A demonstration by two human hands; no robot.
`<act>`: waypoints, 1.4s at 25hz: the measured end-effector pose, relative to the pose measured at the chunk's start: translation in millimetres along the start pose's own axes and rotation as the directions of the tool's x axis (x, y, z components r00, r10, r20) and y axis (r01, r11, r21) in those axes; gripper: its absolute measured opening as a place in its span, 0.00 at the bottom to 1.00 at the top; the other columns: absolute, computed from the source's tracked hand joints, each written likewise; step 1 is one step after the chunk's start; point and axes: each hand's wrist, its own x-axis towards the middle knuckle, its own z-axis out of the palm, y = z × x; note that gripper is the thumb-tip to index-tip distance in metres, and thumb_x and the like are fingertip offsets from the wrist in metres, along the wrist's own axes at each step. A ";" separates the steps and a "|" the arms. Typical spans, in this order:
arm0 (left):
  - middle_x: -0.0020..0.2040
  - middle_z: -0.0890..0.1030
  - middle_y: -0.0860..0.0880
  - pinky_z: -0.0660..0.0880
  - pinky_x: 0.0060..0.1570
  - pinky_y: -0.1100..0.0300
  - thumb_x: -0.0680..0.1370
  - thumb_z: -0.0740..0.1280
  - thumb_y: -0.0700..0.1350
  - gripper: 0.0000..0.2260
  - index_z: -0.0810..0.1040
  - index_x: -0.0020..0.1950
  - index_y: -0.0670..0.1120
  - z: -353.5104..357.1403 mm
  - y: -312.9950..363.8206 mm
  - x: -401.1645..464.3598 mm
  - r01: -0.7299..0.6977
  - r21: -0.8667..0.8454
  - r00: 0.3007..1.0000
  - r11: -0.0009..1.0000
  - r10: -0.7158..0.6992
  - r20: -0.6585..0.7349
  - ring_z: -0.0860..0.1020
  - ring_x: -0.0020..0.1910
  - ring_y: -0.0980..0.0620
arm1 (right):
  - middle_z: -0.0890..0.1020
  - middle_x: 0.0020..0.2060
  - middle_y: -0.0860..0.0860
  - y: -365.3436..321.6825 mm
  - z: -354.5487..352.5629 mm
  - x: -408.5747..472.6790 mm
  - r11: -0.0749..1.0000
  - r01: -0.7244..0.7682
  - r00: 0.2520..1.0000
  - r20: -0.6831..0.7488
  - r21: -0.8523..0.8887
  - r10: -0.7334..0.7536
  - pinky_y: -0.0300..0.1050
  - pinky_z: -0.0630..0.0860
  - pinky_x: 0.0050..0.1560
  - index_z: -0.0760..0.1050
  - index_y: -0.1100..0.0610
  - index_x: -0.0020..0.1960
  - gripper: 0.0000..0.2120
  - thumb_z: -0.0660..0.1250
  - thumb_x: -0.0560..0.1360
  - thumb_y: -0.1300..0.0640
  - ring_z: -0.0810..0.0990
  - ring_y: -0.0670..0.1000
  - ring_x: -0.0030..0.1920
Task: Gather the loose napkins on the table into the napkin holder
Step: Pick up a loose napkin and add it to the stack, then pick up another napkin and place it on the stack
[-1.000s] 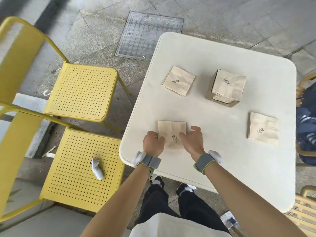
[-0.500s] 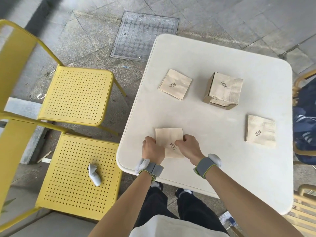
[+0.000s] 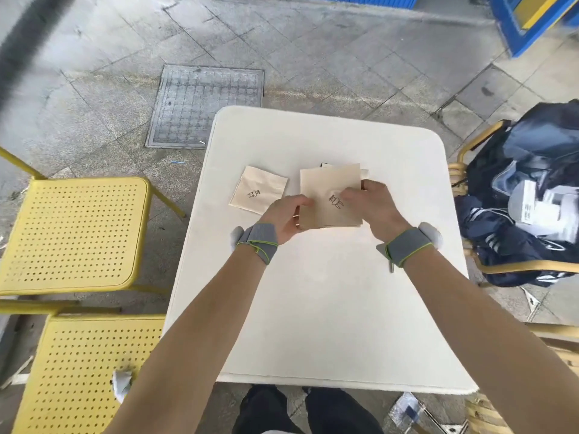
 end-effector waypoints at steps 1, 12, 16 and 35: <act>0.40 0.76 0.45 0.76 0.39 0.57 0.77 0.64 0.38 0.04 0.76 0.43 0.44 10.4 8.9 9.4 -0.022 0.057 1.000 0.998 0.023 -0.012 0.75 0.37 0.48 | 0.78 0.33 0.50 -3.8 -10.7 13.4 1.000 -0.008 1.000 -0.016 0.016 0.008 0.38 0.72 0.32 0.77 0.57 0.37 0.03 0.67 0.69 0.62 0.76 0.50 0.34; 0.49 0.82 0.38 0.78 0.59 0.50 0.75 0.64 0.40 0.12 0.71 0.31 0.47 48.1 31.9 90.9 -0.044 0.781 0.916 0.623 0.337 -0.217 0.81 0.55 0.40 | 0.85 0.47 0.62 27.3 -34.1 88.4 0.965 -0.223 0.973 -0.086 -0.139 0.212 0.60 0.81 0.53 0.80 0.66 0.46 0.13 0.61 0.69 0.61 0.85 0.63 0.48; 0.40 0.82 0.35 0.79 0.45 0.55 0.70 0.64 0.38 0.08 0.79 0.32 0.45 48.4 21.2 96.3 -0.054 0.780 0.852 0.623 0.437 -0.290 0.80 0.42 0.40 | 0.80 0.40 0.57 34.4 -39.5 87.3 0.972 -0.134 0.990 -0.061 -0.192 0.125 0.49 0.81 0.48 0.81 0.64 0.44 0.11 0.60 0.69 0.63 0.81 0.59 0.42; 0.49 0.81 0.42 0.71 0.44 0.66 0.75 0.61 0.37 0.13 0.78 0.57 0.41 83.5 -22.5 58.2 -0.506 0.738 0.604 0.447 0.794 -0.067 0.77 0.41 0.49 | 0.74 0.68 0.52 58.3 -79.9 59.8 0.996 -0.040 0.980 -0.200 -0.084 0.022 0.41 0.69 0.55 0.65 0.57 0.73 0.28 0.63 0.76 0.48 0.74 0.53 0.65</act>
